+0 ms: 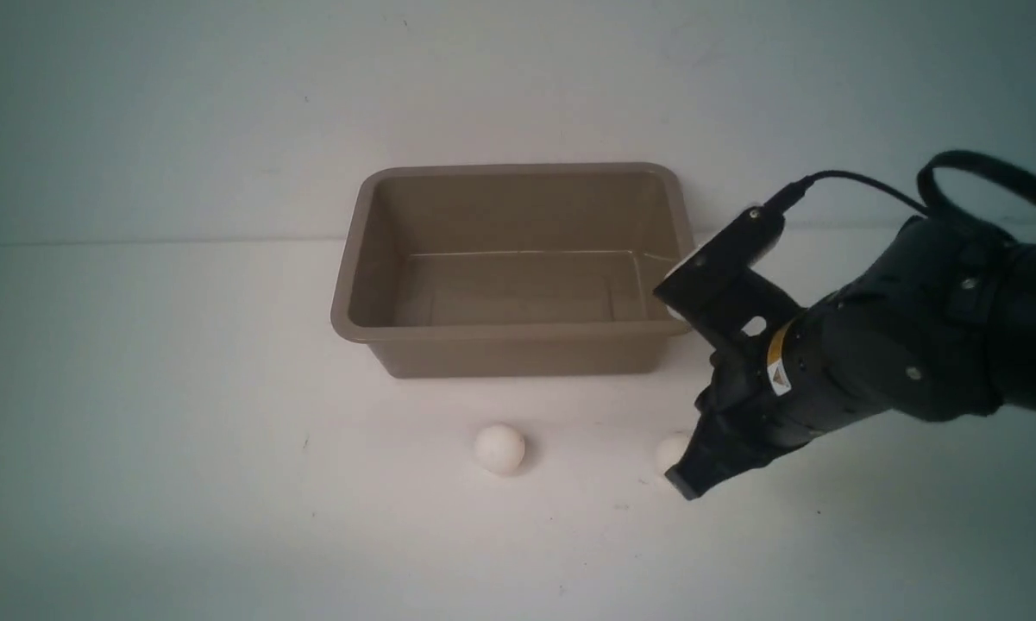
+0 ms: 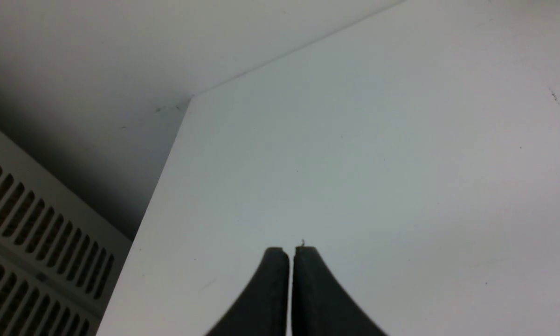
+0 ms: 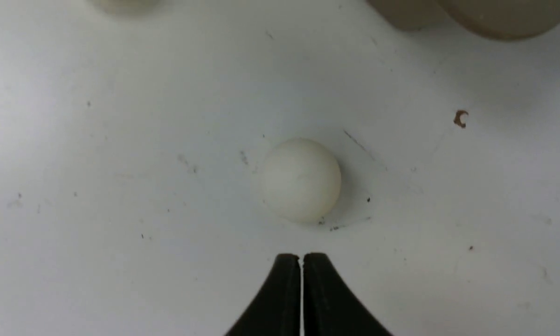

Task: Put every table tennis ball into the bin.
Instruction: Use the right arm to clamp the table tennis ball closest to it

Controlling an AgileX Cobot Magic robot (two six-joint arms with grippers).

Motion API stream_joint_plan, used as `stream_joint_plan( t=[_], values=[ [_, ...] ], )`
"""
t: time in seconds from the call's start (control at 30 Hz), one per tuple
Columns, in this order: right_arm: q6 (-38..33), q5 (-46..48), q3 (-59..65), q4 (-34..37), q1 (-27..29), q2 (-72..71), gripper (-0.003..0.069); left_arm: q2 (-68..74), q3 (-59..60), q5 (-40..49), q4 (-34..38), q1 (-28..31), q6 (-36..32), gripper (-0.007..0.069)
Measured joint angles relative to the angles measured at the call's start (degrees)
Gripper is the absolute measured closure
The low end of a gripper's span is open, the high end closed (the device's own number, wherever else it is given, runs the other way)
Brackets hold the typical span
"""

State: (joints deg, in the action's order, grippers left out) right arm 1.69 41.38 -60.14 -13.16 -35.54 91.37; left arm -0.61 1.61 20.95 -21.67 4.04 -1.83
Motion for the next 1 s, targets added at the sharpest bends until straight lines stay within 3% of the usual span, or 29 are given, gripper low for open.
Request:
stream_joint_plan(
  t=[0.13, 0.47, 0.53, 1.0],
  values=[
    [1.01, -1.64, 0.0, 0.66, -0.06, 0.78, 0.0587, 0.0, 0.0, 0.0, 0.0, 0.0, 0.0, 0.0629],
    [2.85, -4.11, -0.98, 2.7, -0.1, 4.36, 0.0221, 0.0, 0.0, 0.0, 0.0, 0.0, 0.0, 0.0629],
    [3.37, -3.88, -2.85, 2.7, -0.1, 6.31, 0.018, 0.0, 0.0, 0.0, 0.0, 0.0, 0.0, 0.0629],
    [4.16, 2.36, -11.0, -0.37, -0.1, 17.53, 0.0158, 0.0, 0.0, 0.0, 0.0, 0.0, 0.0, 0.0629]
  ],
)
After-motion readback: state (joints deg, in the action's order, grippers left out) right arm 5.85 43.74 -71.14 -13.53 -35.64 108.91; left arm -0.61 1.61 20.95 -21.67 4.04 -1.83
